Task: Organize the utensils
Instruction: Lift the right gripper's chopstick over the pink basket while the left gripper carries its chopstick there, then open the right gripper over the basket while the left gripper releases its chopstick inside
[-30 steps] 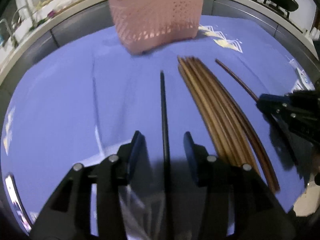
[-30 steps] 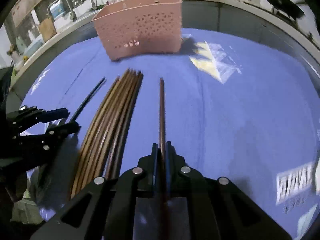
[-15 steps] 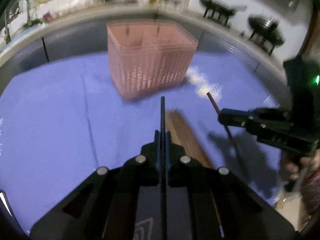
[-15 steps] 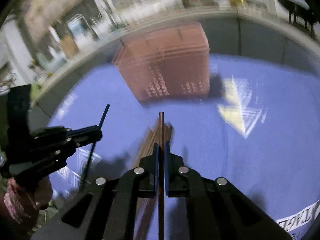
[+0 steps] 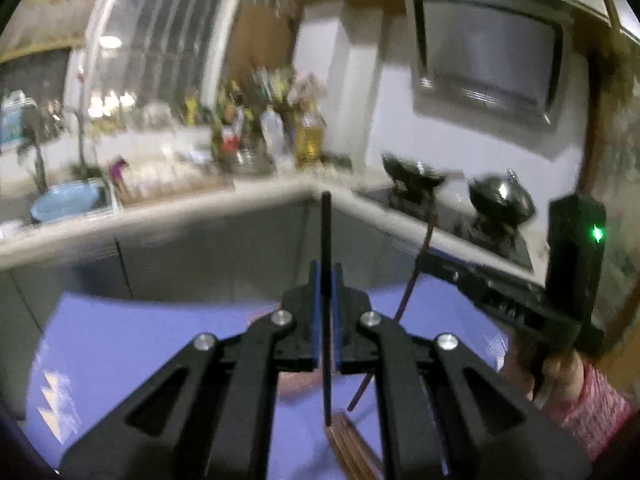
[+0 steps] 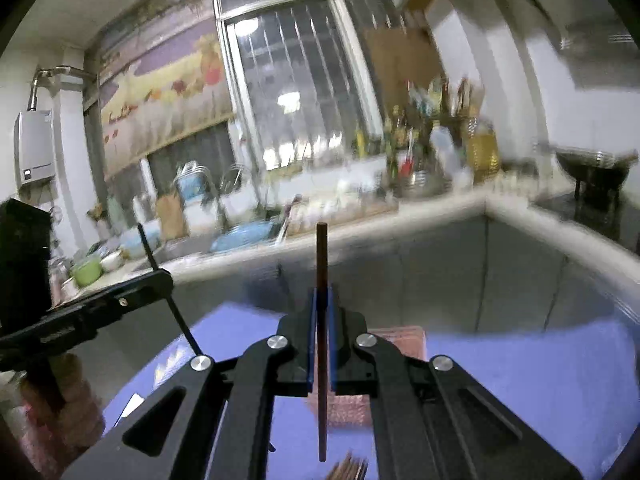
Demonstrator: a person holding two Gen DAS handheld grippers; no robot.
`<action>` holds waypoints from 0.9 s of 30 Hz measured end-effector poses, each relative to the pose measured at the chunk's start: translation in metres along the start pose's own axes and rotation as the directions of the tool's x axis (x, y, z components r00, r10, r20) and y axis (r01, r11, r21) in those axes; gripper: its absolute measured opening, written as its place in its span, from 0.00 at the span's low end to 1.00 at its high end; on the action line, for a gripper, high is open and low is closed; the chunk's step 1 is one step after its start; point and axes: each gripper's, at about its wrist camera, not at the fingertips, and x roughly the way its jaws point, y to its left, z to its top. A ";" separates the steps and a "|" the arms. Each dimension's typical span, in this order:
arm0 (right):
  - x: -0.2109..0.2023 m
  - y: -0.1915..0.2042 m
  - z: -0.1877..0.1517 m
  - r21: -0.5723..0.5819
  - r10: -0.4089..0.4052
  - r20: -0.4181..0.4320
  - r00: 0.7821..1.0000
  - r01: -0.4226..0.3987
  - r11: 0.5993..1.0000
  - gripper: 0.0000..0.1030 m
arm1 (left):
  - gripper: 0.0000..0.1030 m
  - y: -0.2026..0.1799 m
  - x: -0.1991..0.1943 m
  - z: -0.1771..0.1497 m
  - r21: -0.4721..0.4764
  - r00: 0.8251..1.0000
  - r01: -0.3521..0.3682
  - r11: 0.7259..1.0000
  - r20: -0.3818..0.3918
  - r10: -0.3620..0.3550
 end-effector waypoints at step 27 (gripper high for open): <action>0.087 -0.056 -0.040 0.305 0.002 -0.146 0.989 0.043 0.951 0.51 | 0.51 0.023 0.054 -0.033 -0.111 0.971 -0.239 0.965 -0.031 0.237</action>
